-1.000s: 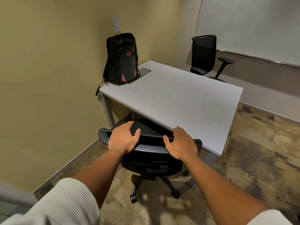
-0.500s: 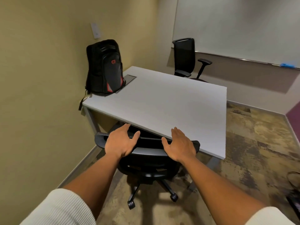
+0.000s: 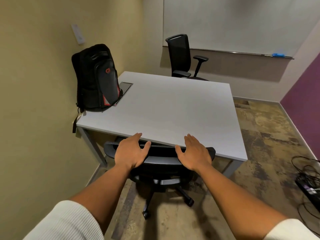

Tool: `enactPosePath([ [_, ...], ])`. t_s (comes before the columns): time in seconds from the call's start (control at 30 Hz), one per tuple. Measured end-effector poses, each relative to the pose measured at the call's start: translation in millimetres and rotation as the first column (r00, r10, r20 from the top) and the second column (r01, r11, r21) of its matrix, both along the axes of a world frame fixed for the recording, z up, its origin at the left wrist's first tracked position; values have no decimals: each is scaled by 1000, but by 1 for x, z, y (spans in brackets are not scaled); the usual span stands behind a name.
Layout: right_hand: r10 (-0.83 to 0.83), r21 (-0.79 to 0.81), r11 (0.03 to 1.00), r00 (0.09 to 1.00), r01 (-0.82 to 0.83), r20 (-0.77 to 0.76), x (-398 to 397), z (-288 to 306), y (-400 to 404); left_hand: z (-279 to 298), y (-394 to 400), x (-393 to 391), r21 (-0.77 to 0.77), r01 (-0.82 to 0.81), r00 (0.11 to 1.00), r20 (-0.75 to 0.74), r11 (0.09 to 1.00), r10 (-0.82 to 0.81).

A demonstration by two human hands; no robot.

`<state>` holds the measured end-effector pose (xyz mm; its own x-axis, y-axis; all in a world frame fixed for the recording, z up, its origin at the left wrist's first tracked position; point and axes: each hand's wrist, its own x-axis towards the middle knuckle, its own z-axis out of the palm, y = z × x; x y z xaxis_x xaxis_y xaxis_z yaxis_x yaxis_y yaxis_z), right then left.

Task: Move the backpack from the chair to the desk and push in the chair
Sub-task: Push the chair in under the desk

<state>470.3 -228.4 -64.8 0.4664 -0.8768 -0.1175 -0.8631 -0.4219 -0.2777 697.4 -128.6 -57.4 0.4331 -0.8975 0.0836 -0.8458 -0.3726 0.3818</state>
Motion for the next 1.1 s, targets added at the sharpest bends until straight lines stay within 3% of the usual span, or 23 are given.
enactPosePath([
  [0.57,-242,-17,970,970,242,37,75,2,38,3,-14,86,27,169,985,-48,985,-168],
  [1.1,-267,-56,960,959,273,91,91,3,24,9,-32,104,0,204,975,-88,979,-204],
])
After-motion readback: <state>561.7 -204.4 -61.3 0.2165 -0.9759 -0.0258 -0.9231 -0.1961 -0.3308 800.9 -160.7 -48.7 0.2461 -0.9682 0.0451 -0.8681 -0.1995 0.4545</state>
